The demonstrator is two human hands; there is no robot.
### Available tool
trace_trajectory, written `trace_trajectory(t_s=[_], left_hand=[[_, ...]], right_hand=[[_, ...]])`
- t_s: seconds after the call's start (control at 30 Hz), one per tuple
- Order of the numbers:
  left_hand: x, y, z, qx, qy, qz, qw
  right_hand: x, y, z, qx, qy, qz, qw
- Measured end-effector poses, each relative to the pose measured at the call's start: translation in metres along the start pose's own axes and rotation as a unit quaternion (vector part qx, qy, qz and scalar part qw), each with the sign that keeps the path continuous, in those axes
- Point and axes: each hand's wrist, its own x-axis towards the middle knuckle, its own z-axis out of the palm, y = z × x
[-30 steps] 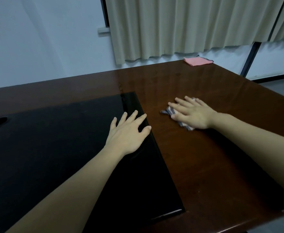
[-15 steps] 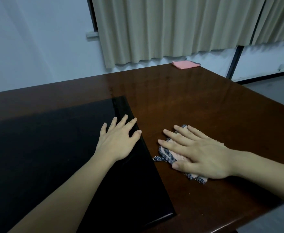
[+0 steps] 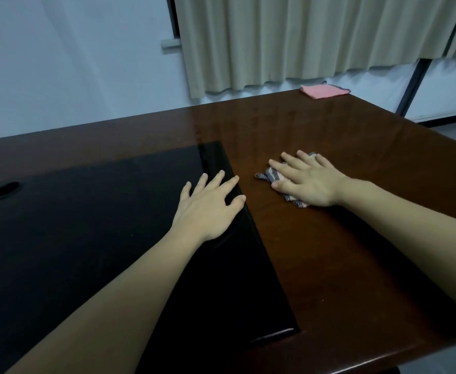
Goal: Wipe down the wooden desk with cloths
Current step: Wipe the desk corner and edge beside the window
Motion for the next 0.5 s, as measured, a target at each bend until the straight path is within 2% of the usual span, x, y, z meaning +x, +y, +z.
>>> trace_trajectory(t_s=[0.17,0.23,0.37,0.5], left_hand=[[0.002,-0.001,0.001,0.010,-0.002,-0.003,1.000],[0.002,-0.001,0.001,0.013,-0.002,-0.002,1.000],[0.002,0.000,0.000,0.013,-0.002,-0.003,1.000],[0.002,0.000,-0.001,0.009,-0.002,-0.002,1.000]], right_hand=[[-0.082,-0.021,0.015,-0.036,-0.007,-0.145,0.989],[-0.107,-0.016,0.020,-0.032,-0.011,-0.173,0.984],[-0.100,0.009,0.016,-0.016,-0.023,-0.143,0.989],[-0.044,0.035,0.002,-0.008,-0.002,-0.051,0.999]])
